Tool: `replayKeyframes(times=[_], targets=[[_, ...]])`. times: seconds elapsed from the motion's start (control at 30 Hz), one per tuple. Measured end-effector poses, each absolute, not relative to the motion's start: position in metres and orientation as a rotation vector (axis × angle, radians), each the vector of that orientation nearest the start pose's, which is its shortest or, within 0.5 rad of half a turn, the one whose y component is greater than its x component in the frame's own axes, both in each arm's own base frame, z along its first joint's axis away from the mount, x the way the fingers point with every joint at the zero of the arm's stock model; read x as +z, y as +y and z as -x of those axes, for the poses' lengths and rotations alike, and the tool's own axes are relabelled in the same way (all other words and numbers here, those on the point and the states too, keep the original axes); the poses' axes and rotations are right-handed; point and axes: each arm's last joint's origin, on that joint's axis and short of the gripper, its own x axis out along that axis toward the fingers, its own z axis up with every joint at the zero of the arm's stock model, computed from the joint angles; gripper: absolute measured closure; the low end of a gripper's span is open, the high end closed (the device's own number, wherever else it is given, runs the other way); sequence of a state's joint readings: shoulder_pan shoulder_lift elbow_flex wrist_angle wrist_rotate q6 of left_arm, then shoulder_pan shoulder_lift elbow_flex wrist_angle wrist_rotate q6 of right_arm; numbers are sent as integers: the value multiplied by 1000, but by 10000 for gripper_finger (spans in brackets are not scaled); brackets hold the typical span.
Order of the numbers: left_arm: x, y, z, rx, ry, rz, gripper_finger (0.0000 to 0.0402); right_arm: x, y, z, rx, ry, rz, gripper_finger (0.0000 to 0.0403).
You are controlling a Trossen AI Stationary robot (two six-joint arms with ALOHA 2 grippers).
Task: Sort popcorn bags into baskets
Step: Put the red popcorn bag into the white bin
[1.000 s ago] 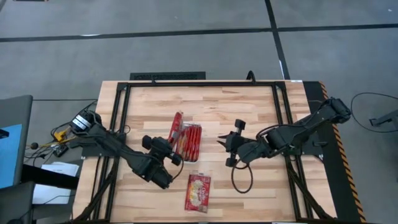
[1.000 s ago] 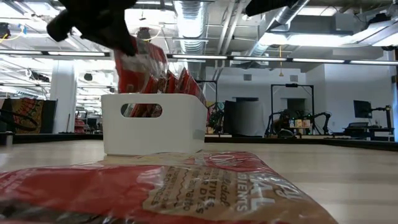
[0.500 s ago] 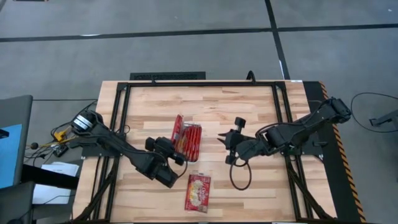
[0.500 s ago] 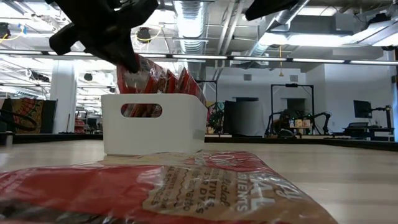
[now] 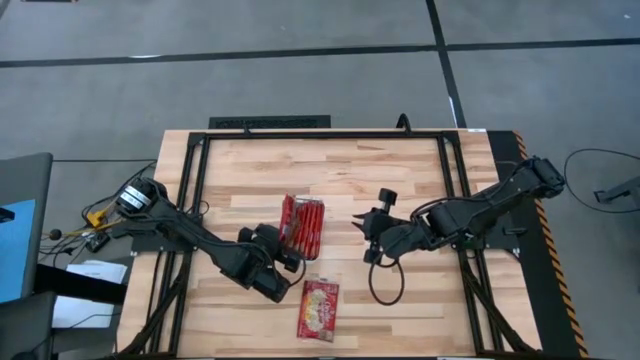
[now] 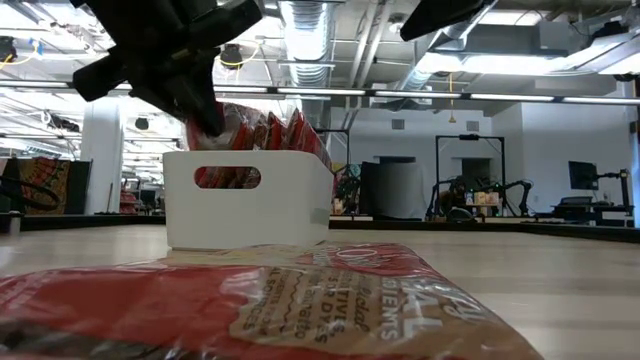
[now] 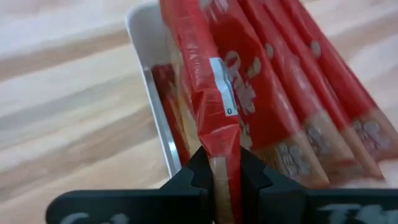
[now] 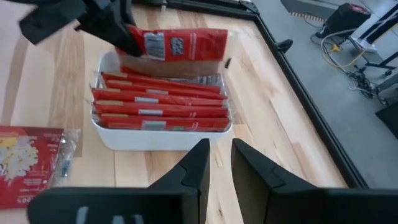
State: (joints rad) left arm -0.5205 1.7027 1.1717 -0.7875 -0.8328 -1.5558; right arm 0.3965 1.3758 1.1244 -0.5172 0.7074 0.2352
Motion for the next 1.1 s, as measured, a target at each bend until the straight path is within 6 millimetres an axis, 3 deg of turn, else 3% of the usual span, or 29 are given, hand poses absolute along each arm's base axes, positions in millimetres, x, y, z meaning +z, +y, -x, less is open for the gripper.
replayKeyframes(times=[0.2, 0.4, 0.77, 0.97, 1.1], targets=[[208, -143, -289, 841, 602, 581, 387, 295, 93, -269, -374, 634, 178, 316], [209, -138, -293, 870, 534, 589, 375, 295, 93, -269, -375, 634, 175, 316], [213, -140, -298, 783, 575, 517, 293, 292, 92, -267, -397, 657, 126, 316], [220, -141, -295, 714, 649, 468, 244, 262, 93, -264, -449, 675, 13, 316], [233, -145, -292, 678, 663, 400, 225, 230, 97, -266, -384, 685, -152, 316]])
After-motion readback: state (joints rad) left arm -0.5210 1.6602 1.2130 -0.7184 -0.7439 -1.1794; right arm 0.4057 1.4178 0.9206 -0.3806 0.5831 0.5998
